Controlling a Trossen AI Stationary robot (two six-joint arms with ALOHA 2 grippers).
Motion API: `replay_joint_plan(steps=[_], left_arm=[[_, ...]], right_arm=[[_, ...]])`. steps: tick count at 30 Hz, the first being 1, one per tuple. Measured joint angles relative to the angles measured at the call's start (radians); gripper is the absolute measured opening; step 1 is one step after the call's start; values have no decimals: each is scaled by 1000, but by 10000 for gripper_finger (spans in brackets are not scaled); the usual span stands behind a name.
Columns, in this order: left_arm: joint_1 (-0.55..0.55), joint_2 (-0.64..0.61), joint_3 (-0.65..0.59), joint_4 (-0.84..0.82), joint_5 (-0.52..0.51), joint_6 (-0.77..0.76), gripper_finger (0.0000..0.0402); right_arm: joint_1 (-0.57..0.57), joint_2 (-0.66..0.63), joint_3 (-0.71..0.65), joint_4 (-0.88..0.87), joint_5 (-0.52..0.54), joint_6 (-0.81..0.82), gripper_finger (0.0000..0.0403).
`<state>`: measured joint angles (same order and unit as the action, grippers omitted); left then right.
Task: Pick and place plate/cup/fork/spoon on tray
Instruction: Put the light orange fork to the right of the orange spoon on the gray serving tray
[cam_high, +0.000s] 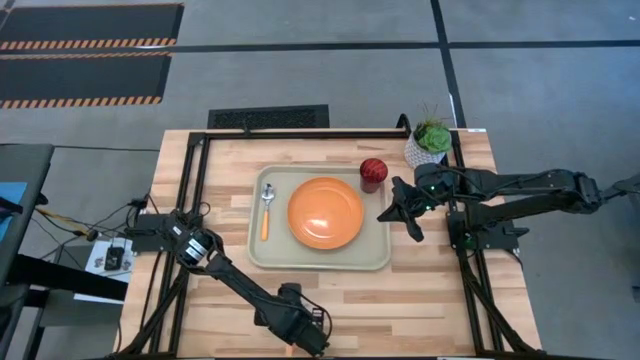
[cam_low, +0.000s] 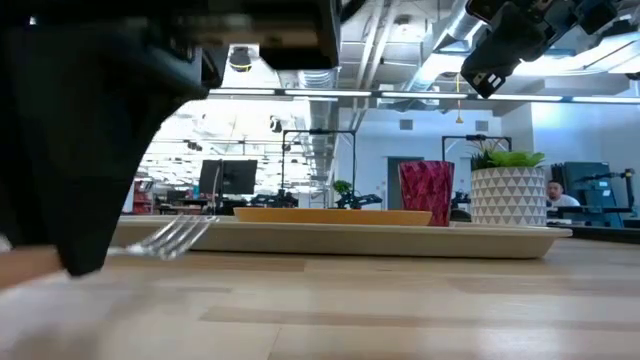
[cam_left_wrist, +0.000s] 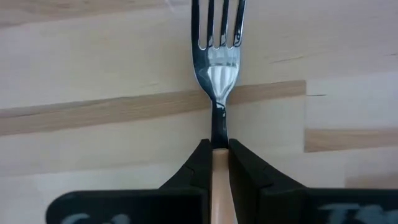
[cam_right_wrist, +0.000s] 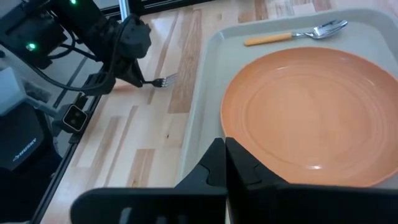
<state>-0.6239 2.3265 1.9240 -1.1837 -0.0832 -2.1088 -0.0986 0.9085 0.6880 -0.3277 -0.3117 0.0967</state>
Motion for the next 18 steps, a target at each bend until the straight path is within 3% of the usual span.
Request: replay_joint_plan(steps=[8, 18], left_arm=[[2, -13, -12, -4, -9, -1, 11], [49, -154, -307, 242, -15, 20, 16]], right_arm=[[0, 0, 0, 9, 0, 0, 6], [0, 0, 0, 23, 0, 5, 6]])
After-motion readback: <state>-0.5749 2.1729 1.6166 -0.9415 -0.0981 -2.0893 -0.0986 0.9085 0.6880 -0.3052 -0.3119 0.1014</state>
